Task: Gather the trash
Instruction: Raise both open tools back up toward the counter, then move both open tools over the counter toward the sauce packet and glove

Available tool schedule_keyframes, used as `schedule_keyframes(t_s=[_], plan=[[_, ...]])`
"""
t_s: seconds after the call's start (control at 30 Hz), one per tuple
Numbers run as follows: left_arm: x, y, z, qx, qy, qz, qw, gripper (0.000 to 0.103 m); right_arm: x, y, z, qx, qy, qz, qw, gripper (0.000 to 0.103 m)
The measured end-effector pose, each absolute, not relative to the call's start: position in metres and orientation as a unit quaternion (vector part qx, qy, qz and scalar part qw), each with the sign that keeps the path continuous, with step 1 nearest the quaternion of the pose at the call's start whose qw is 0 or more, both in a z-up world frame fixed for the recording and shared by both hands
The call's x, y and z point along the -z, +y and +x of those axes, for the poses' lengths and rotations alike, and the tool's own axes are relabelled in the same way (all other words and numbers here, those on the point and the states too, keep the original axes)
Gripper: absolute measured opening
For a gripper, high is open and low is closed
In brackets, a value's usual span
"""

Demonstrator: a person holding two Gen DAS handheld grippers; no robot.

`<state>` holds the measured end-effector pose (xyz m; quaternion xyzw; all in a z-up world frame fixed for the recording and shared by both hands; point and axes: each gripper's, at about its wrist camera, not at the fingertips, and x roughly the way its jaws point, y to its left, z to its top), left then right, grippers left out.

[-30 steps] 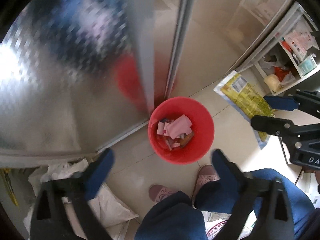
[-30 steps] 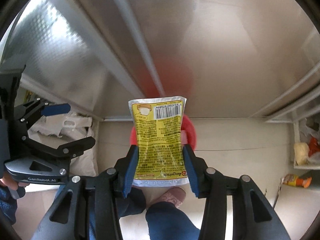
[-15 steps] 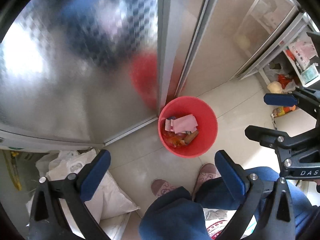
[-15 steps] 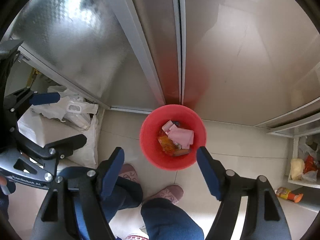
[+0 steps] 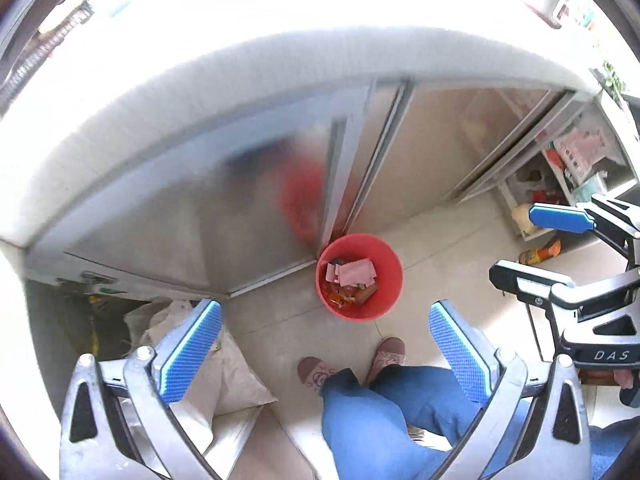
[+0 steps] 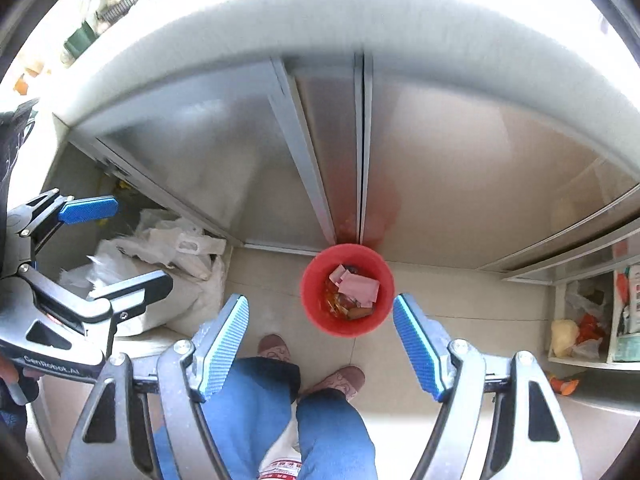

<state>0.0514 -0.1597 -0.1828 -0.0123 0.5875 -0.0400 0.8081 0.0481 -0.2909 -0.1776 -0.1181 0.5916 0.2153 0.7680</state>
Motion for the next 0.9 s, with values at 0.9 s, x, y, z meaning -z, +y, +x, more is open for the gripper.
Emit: schedule_keyframes(t_s=[0.9], plan=[[0.025, -0.049, 0.102, -0.056, 0.518, -0.027, 0.853, 0.103, 0.042, -0.186, 0.119, -0.303, 0.479, -0.163, 0.808, 0.099]])
